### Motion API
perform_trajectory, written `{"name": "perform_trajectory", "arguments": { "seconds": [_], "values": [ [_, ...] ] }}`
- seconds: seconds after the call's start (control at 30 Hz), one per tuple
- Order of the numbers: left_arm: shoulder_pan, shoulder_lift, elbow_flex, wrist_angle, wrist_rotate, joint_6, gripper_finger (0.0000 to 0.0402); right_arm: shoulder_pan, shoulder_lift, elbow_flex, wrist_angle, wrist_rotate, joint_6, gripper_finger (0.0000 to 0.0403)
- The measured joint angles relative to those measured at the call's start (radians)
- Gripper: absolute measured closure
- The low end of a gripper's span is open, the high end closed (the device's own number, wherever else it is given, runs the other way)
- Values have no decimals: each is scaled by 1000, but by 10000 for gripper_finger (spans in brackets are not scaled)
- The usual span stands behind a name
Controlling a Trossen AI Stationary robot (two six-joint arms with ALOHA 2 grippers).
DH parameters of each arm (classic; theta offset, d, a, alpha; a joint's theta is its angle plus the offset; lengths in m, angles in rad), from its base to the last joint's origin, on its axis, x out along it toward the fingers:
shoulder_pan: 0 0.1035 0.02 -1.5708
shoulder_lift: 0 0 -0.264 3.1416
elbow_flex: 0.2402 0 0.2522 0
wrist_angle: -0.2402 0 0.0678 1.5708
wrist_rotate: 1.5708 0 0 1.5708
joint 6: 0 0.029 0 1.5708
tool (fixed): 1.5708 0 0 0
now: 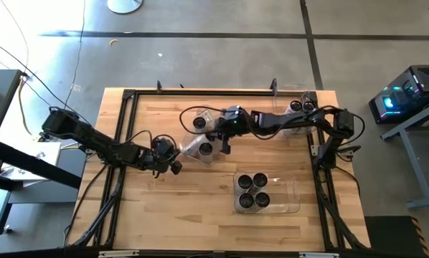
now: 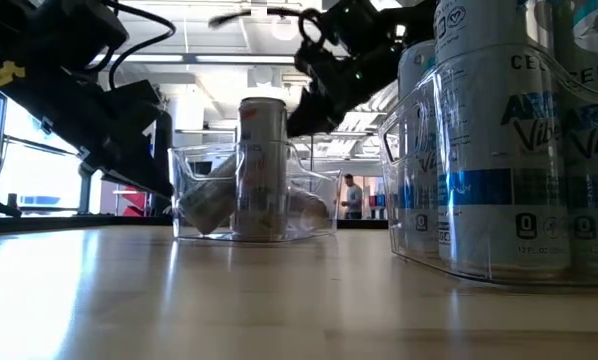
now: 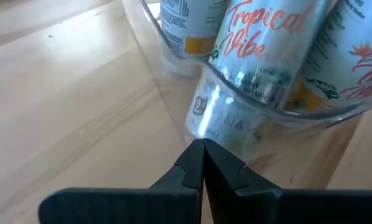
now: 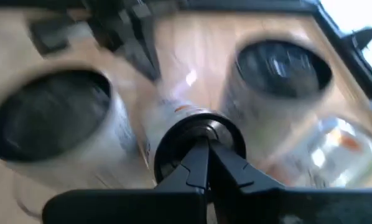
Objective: Sort soda cans
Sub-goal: Adjust the white/yellow soda cans
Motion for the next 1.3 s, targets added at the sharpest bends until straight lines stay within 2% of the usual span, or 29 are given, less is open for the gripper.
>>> {"name": "perform_trajectory", "arguments": {
  "seconds": [0.2, 0.57, 0.67, 0.77, 0.83, 0.9, 1.0, 1.1, 1.3],
  "values": [
    [0, 6, 1, 56, 30, 18, 401, 6, 4, 1, 125, -111, 0, 402],
    [-4, 6, 3, 85, 25, 58, 401, 12, 6, -1, 166, -106, -12, 402],
    [-16, -23, 36, 28, 25, 94, 401, 12, 6, -1, 167, -100, -12, 402],
    [-31, -76, 102, -109, 22, 96, 401, 16, 6, -1, 170, -100, -12, 402],
    [-46, -109, 147, -202, -7, 114, 401, 16, 6, -1, 170, -100, -12, 402],
    [-63, -137, 177, -227, -63, 167, 401, 16, 6, -1, 168, -99, -12, 402],
    [-70, -170, 194, -208, -112, 248, 401, 17, 6, -3, 168, -100, -18, 402],
    [-68, -181, 195, -113, -120, 371, 401, 23, 7, -3, 177, -108, -19, 402],
    [-44, -169, 195, 48, -79, 541, 401, 38, 7, -3, 189, -111, -27, 403]
  ]
}}
